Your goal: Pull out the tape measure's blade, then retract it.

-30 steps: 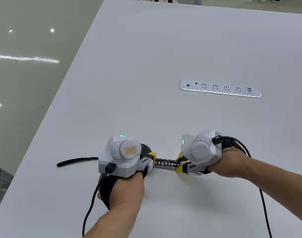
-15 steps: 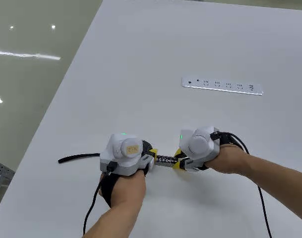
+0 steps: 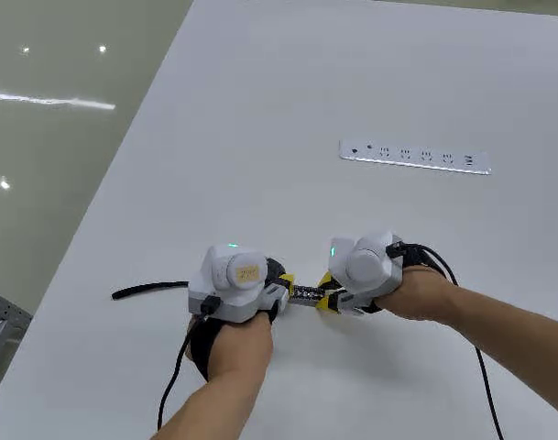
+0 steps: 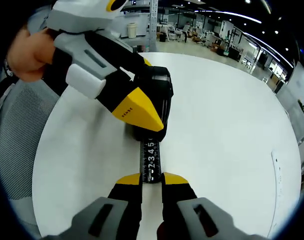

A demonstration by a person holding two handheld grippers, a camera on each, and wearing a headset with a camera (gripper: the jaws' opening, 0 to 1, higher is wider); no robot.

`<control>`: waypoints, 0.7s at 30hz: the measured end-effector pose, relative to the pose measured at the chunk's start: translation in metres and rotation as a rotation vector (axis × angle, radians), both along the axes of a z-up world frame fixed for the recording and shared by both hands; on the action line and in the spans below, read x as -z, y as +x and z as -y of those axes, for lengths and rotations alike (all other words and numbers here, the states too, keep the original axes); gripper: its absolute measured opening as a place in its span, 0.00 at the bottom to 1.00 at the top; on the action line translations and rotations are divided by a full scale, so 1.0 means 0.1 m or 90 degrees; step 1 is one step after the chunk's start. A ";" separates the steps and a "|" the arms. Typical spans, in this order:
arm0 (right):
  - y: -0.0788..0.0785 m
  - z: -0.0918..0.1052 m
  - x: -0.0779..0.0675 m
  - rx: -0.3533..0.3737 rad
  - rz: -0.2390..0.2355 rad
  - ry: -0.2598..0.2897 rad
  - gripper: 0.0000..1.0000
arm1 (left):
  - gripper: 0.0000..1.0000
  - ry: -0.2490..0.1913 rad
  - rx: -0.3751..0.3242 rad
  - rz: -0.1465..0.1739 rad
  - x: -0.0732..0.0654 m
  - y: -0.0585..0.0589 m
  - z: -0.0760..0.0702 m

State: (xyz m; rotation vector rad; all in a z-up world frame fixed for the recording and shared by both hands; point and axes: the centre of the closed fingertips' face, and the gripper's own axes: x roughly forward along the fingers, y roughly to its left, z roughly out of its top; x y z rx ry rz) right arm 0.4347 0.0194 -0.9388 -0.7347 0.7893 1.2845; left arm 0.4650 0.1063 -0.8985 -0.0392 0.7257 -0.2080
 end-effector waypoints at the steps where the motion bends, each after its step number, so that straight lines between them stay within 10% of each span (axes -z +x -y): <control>1: 0.00 -0.01 0.00 0.000 0.002 0.001 0.14 | 0.57 0.000 0.000 0.000 0.00 0.00 0.00; 21: 0.01 -0.12 0.00 -0.024 0.027 0.019 0.14 | 0.57 -0.002 0.002 -0.004 0.00 -0.01 0.00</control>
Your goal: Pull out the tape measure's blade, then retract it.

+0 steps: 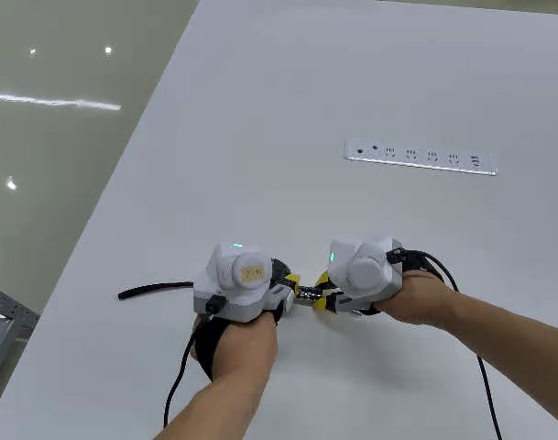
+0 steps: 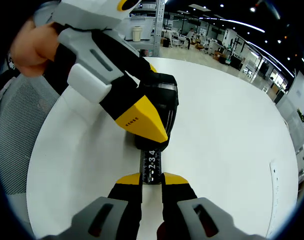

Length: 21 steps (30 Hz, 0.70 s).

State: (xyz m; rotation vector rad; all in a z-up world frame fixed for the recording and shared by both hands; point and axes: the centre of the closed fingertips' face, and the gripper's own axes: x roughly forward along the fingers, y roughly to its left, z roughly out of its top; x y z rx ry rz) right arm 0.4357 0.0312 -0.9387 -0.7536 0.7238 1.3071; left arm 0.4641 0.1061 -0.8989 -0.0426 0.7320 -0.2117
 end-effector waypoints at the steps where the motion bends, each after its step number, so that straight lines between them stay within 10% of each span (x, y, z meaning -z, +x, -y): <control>1: 0.00 0.00 0.00 -0.001 0.003 0.002 0.14 | 0.57 0.000 0.000 0.000 0.00 0.00 0.00; 21: 0.00 -0.09 -0.02 -0.001 0.013 0.030 0.15 | 0.56 0.001 0.006 0.002 0.00 -0.01 0.00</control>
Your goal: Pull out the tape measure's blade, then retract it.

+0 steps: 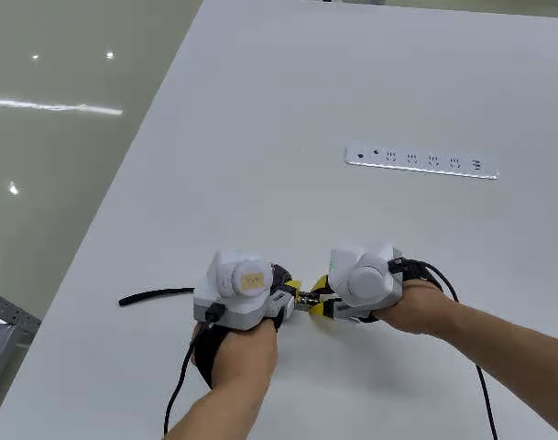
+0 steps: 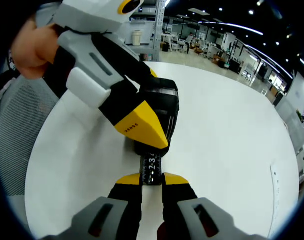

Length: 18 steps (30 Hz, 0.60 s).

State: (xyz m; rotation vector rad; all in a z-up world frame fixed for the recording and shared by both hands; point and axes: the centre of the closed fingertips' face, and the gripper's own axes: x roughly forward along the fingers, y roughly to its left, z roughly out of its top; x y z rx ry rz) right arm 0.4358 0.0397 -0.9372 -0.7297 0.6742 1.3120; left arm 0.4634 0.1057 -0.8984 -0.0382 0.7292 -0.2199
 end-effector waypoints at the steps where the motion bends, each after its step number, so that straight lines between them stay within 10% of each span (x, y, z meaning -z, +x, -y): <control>1: 0.00 0.00 0.00 0.000 0.000 0.001 0.15 | 0.56 0.000 0.000 0.000 0.00 0.00 0.00; 18: 0.02 -0.10 -0.01 0.008 0.002 0.024 0.15 | 0.56 0.001 0.005 0.005 0.00 0.00 0.00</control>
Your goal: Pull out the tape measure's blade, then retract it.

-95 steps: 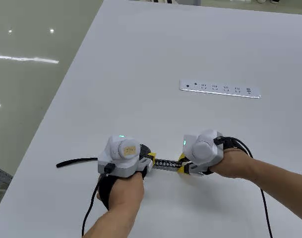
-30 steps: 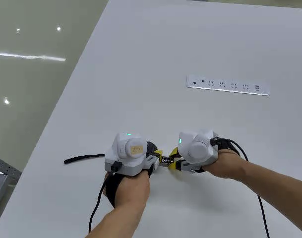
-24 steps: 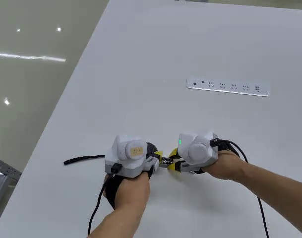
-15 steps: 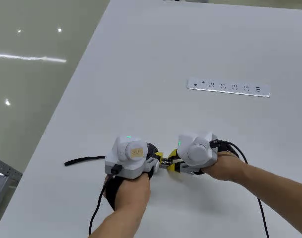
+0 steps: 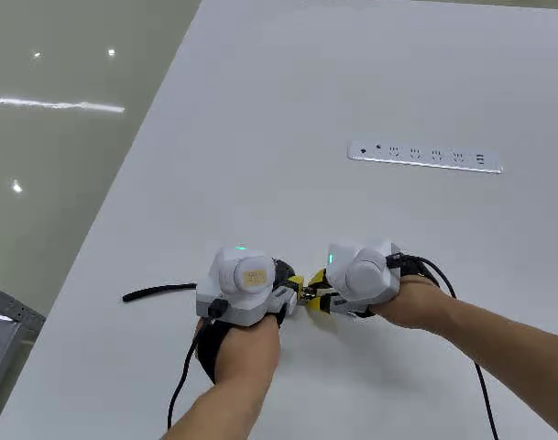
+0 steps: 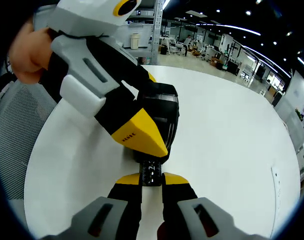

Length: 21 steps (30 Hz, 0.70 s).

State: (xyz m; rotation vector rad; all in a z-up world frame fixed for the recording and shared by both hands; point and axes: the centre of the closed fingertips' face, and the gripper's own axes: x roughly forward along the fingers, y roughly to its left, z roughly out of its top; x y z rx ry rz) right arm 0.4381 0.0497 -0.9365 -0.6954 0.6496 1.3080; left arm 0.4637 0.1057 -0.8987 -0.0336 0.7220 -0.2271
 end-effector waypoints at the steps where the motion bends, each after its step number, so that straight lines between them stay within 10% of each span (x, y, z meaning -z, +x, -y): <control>1: 0.00 -0.01 0.00 0.000 -0.001 0.001 0.15 | 0.56 0.000 0.000 0.000 0.00 0.00 0.00; 21: 0.01 -0.08 0.00 0.000 0.005 0.013 0.15 | 0.56 -0.003 0.001 -0.007 0.01 0.01 0.00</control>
